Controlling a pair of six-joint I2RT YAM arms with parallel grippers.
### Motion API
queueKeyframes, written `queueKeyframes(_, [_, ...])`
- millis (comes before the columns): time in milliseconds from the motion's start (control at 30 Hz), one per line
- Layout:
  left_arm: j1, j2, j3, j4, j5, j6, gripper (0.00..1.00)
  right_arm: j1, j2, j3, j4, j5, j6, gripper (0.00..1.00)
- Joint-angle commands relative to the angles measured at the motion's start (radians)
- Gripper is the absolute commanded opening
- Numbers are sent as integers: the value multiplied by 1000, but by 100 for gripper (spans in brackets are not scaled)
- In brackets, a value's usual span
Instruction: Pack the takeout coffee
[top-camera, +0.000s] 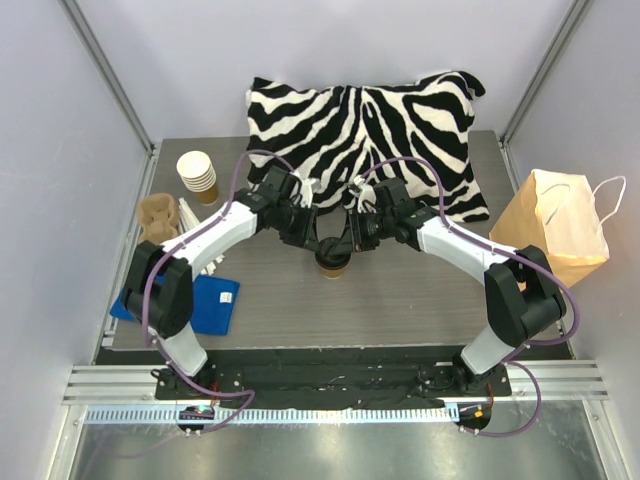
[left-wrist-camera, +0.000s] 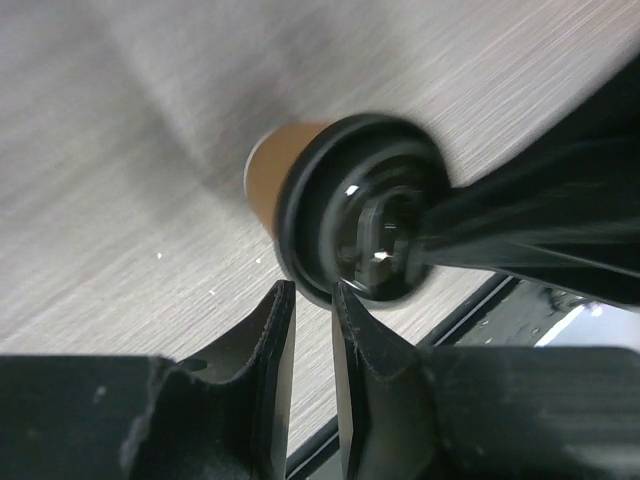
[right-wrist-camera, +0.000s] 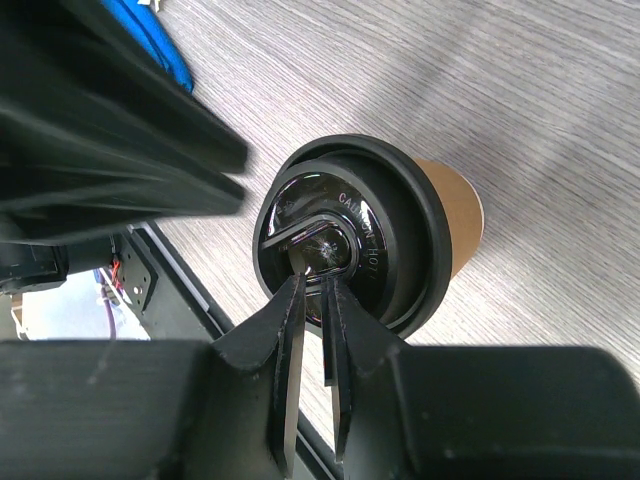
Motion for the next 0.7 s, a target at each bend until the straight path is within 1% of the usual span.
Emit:
queueKeyframes(0, [-7,58,-55,28,-11,13,24,1,17,-3,-31,36,-36,21])
queueKeyframes(100, [-1,72,-37,-3,-31,33,24,2,17,-8,-33,38,-39,21])
queueKeyframes(233, [14,35,1,-13,-16,33,24,2,9,-12,-34,36,-45,21])
queueKeyframes(333, [16,-11,38,-26,7,39,28,1,-4,0,-40,33,-66,22])
queueKeyframes(400, [16,-55,49,-18,31,43,33,-1,-12,21,-43,16,-80,23])
queueKeyframes(500, [19,-97,51,-3,53,36,40,1,-24,74,-51,-22,-100,27])
queueKeyframes(600, [26,-141,51,-1,59,36,46,1,-33,136,-65,-62,-109,35])
queueKeyframes(667, [39,-166,51,-9,76,36,52,1,-46,175,-77,-72,-117,43])
